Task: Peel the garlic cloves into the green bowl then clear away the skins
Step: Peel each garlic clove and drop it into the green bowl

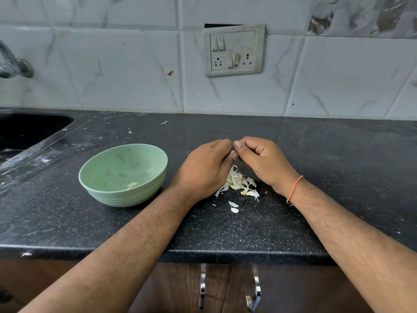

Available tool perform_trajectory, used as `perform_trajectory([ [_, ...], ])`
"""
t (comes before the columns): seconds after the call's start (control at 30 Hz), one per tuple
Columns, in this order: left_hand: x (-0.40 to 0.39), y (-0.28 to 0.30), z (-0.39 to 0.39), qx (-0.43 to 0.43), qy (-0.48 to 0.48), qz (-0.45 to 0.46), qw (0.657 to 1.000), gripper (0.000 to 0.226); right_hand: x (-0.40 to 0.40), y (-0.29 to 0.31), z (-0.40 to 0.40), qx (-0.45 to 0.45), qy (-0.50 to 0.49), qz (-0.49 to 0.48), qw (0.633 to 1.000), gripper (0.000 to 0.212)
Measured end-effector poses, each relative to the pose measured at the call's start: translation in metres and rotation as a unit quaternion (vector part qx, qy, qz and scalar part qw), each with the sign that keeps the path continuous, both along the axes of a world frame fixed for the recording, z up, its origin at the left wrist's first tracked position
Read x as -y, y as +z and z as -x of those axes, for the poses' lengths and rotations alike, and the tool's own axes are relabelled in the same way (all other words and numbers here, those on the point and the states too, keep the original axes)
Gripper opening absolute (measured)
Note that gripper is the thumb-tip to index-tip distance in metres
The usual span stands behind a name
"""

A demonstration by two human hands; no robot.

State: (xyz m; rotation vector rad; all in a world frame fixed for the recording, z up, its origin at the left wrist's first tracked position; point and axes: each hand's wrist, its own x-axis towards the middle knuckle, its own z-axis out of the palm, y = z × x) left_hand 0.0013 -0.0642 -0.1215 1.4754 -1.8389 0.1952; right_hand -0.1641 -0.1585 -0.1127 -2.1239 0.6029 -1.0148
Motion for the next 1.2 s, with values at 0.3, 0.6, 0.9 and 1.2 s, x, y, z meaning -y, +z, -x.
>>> perform_trajectory([
  [0.3, 0.0011, -0.0011, 0.0014, -0.092, -0.047, -0.011, 0.995, 0.033, -0.0056, 0.0028, -0.0018, 0.011, 0.021, -0.026, 0.999, 0.037],
  [0.6, 0.0037, 0.0000, -0.0013, -0.277, -0.108, -0.039, 0.954, 0.047, -0.0066, -0.0026, -0.0061, 0.060, 0.038, 0.059, 0.996, 0.023],
  [0.9, 0.0021, 0.0029, -0.0011, -0.318, -0.155, -0.094, 0.931, 0.052, -0.0063, -0.0007, -0.0020, 0.064, 0.000, 0.134, 0.989, 0.012],
  [1.2, 0.0087, -0.0032, -0.0053, -0.226, -0.022, -0.015, 0.974, 0.040, -0.0035, 0.0005, -0.0014, 0.046, -0.033, 0.095, 0.994, 0.019],
])
